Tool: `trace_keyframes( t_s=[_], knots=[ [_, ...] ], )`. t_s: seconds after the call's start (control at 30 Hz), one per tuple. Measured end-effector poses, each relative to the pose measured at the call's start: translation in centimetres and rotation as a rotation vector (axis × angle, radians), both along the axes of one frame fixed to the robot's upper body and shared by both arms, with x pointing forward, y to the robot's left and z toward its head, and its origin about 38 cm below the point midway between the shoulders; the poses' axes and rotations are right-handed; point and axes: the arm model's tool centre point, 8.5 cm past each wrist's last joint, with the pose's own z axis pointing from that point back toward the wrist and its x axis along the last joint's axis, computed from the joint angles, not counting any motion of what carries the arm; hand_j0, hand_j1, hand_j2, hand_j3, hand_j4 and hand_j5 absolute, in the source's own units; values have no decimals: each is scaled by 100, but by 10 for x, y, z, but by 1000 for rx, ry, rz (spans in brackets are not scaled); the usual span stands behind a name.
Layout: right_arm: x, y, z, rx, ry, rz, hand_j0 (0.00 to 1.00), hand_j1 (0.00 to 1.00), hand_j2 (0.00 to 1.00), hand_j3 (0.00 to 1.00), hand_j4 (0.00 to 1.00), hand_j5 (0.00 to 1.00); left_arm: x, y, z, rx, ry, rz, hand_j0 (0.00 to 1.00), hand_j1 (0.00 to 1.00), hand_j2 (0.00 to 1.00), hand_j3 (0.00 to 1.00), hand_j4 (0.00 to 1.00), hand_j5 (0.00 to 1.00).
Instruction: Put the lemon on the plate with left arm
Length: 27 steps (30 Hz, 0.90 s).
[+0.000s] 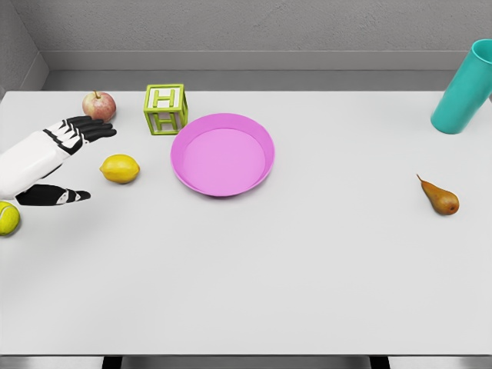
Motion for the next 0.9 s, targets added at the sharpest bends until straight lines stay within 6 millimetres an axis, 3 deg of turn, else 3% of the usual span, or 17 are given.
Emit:
trace_keyframes(
  t_s=[0.37, 0.5, 0.57, 0.63, 0.7, 0.9],
  knots=[
    [0, 0, 0, 1, 1, 0, 100, 100, 100, 100, 100, 100, 5, 5, -7, 123, 40, 2, 100, 100, 100, 100, 100, 100],
    [0, 0, 0, 1, 1, 1, 100, 100, 100, 100, 100, 100, 36, 5, 23, 155, -32, 9, 100, 100, 100, 100, 100, 100],
    [0, 0, 0, 1, 1, 0, 100, 100, 100, 100, 100, 100, 46, -5, 6, 192, 25, -24, 100, 100, 100, 100, 100, 100],
    [0, 0, 0, 1, 1, 0, 100, 100, 100, 100, 100, 100, 43, -12, -21, 237, 104, -54, 100, 100, 100, 100, 100, 100],
    [0, 0, 0, 1, 1, 0, 100, 100, 100, 100, 100, 100, 41, -10, -35, 283, 148, -64, 100, 100, 100, 100, 100, 100],
    [0, 0, 0, 1, 1, 0, 100, 100, 100, 100, 100, 100, 54, 22, -28, 354, 182, -3, 100, 100, 100, 100, 100, 100]
  ],
)
